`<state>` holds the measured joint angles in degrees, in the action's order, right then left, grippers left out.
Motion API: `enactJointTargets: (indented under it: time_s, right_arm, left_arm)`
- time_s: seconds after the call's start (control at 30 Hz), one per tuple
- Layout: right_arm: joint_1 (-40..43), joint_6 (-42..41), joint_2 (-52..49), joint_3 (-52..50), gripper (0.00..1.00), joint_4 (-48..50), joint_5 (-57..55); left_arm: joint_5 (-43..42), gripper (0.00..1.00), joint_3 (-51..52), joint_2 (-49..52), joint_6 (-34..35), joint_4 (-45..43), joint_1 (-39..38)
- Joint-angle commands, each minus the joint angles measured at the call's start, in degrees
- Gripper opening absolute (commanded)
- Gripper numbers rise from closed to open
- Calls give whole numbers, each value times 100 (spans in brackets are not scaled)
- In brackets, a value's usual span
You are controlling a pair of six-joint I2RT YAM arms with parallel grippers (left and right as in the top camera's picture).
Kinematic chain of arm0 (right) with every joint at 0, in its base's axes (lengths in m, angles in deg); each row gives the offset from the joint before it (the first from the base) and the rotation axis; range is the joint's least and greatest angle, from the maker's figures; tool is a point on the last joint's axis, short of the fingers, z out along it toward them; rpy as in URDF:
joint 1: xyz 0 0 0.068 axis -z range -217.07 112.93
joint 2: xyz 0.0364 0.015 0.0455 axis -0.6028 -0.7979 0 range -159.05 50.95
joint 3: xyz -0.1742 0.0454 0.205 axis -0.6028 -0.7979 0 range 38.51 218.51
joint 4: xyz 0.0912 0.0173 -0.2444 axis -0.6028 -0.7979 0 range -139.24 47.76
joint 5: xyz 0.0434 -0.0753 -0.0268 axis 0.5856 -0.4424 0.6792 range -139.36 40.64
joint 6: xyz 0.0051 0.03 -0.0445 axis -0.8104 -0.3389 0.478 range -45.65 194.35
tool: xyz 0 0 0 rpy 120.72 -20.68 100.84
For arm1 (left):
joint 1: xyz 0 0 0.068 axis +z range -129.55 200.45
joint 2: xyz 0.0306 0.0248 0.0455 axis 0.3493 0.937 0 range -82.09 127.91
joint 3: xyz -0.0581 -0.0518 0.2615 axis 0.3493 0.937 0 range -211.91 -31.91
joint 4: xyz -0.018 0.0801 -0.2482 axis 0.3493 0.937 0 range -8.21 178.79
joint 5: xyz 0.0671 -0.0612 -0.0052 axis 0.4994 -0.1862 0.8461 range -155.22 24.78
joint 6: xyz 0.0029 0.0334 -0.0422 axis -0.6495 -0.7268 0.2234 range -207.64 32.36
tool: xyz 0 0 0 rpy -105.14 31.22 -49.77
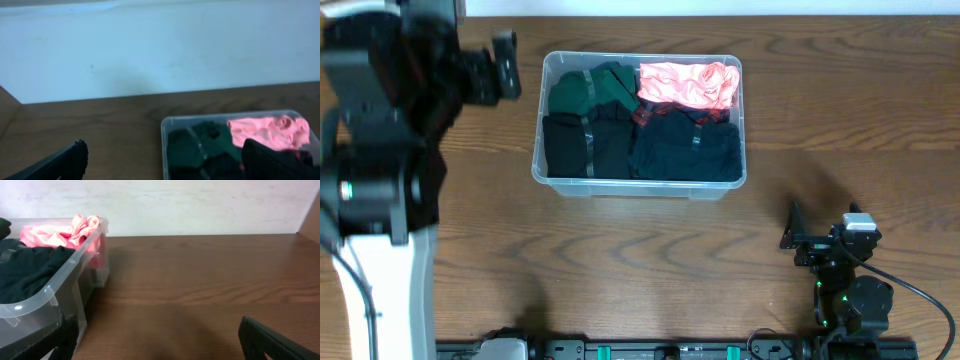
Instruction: Pack container
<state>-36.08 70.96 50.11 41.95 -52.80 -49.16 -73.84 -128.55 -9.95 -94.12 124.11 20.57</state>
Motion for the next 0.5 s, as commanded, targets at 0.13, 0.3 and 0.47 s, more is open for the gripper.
enactJointTargets:
  time_s: [0.13, 0.3, 0.47]
  right_arm:
    - [44, -17, 46, -39, 99, 11, -59]
    - [46, -17, 46, -39, 99, 11, -59]
    - [44, -17, 46, -39, 99, 11, -59]
  left_arm:
    - [9, 98, 2430, -1504, -181, -1305, -26]
    - [-146, 98, 4201, -2568, -11, -2601, -26]
    - [-560, 98, 5727, -3486, -9, -3759, -26]
